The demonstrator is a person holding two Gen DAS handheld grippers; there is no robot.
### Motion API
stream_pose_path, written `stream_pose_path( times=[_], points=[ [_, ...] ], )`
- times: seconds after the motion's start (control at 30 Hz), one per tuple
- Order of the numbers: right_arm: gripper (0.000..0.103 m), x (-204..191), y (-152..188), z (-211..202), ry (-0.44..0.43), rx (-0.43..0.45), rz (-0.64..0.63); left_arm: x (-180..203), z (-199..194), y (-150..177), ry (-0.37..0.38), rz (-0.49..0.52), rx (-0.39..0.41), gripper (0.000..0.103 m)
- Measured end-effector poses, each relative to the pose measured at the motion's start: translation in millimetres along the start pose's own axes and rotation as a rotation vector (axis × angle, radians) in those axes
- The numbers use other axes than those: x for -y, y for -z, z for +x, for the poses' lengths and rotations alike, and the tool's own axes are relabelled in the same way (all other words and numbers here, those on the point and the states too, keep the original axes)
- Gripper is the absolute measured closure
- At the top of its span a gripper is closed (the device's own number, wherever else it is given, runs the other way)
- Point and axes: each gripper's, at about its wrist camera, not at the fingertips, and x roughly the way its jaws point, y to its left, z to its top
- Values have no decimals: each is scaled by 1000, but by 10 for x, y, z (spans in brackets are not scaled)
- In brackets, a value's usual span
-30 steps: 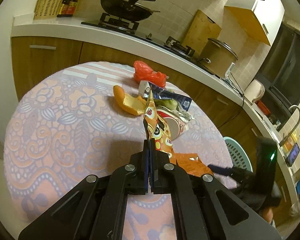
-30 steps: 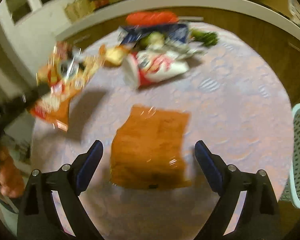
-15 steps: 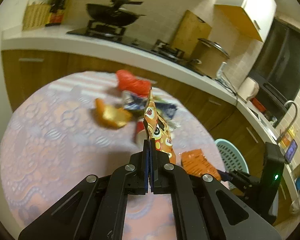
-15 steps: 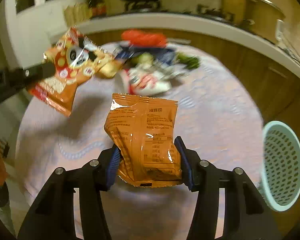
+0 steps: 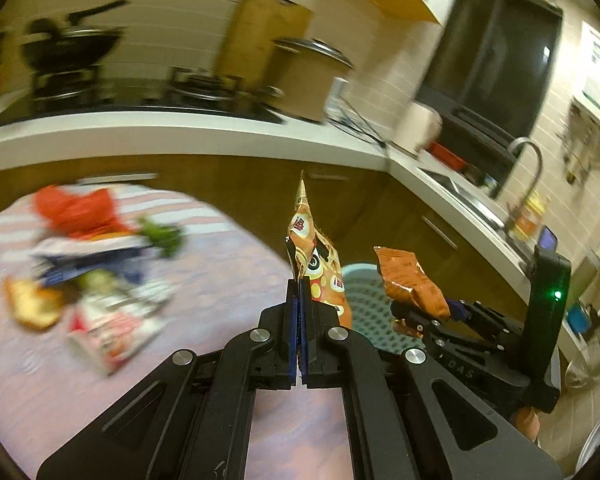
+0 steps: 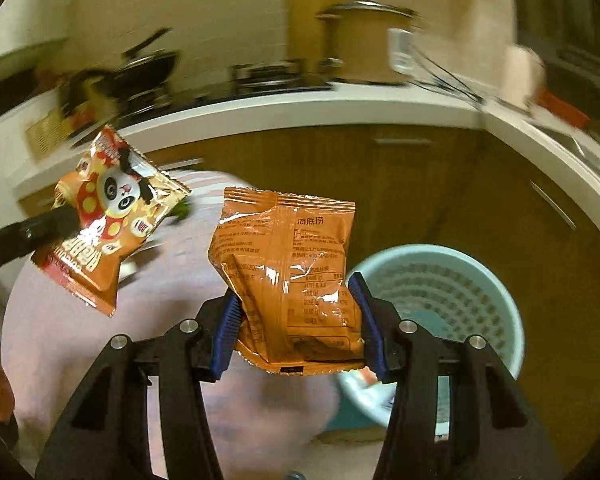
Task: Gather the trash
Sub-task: 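Carry both snack bags over the blue basket and open both tools, then move both open tools back over the table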
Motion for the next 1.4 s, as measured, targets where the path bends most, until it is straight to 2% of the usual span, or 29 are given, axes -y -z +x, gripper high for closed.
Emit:
stream_pose_path(
  times=[0.13,0.27,0.37,0.53,0.57,0.6,0.67,0.73,0.93,1.17,1.3,1.4],
  points=[
    [54,522,43,110,69,-39,87,345,453,-31,67,34,-49,103],
    [54,900,177,266,98,-90,165,586,883,2,117,68,-98,103],
    [53,1164,287,415,122,-140,219,705,1192,58,142,76,-142,103],
    [44,1425,445,608,137,-215,293,830,1633,185,155,95,-210,103],
    [42,1444,459,639,139,-224,302,830,1666,195,154,96,-218,99],
    [41,1476,468,675,140,-234,308,829,1714,215,148,96,-226,85],
    [38,1548,517,712,146,-250,322,822,1798,249,153,95,-241,66],
    [36,1595,542,744,146,-262,334,809,1853,290,146,107,-250,65],
    [32,1642,561,770,132,-273,366,701,1825,334,140,92,-264,62],
    [30,1546,463,677,112,-233,346,570,1559,308,125,80,-224,61],
    [30,1355,346,558,75,-180,310,455,1313,269,106,63,-178,61],
    [30,1064,216,453,49,-128,236,297,1060,227,90,32,-130,61]
  ],
)
